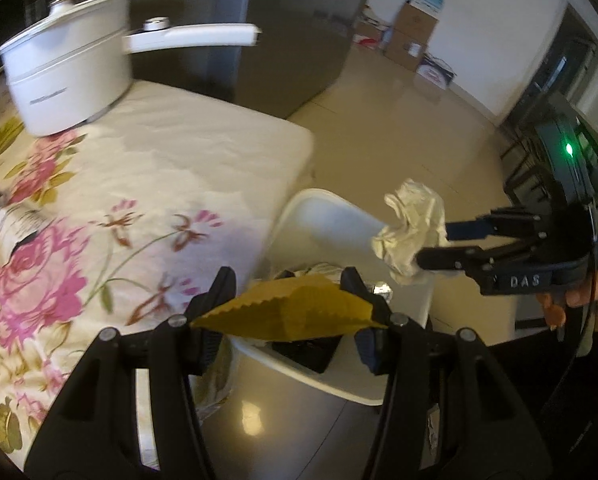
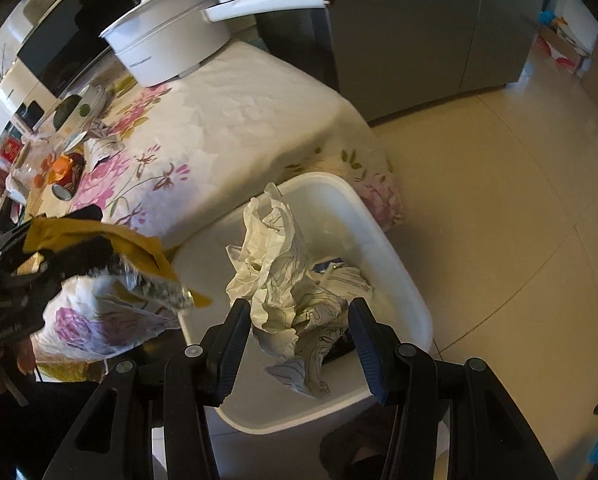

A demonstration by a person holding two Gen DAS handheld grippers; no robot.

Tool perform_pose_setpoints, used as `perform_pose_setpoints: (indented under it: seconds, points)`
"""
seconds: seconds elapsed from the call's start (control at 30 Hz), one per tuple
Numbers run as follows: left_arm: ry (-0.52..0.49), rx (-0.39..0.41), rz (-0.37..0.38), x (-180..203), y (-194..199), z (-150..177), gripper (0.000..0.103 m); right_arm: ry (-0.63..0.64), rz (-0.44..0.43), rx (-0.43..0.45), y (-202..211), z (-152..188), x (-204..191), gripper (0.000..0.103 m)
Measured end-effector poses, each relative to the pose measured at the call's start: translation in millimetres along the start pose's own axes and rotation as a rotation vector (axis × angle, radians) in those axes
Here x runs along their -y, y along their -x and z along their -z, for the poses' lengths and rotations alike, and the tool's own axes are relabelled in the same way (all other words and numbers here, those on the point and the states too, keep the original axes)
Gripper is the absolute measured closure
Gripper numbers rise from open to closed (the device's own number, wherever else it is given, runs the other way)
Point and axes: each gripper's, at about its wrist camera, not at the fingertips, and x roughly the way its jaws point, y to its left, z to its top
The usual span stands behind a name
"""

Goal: Collect trash
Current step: 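Open the left tool to drop the yellow wrapper while the right tool releases the tissue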

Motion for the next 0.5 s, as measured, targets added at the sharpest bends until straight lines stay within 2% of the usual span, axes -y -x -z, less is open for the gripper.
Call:
perform_pose_setpoints:
  seconds: [0.2, 0.27, 0.3, 0.33, 0.4, 0.5]
  points:
    - [-0.036, -0.02, 0.009, 11, -13, 0, 0.048, -0.021, 0.008, 0.001, 1, 2, 10, 0.05]
    - [-0.043, -0.023, 0.02, 13, -16, 0, 0.044, -0.027, 0.008, -0.001, 1, 3, 13, 0.05]
    - [-0.044, -0.023, 0.023, 14, -16, -1, 0.036, -0.029, 0.009, -0.002, 1, 3, 15, 0.05]
    - [-0.043, -0.025, 0.015, 15, -18, -1, 0.023, -0.031, 0.009, -0.003, 1, 4, 16, 0.05]
    - [-0.04, -0.015, -0.03, 16, -19, -2, 0.01, -0.034, 0.01, -0.005, 1, 5, 18, 0.05]
    - [-0.046, -0.018, -0.041, 17, -19, -3, 0.005, -0.038, 0.011, -0.009, 1, 6, 20, 0.05]
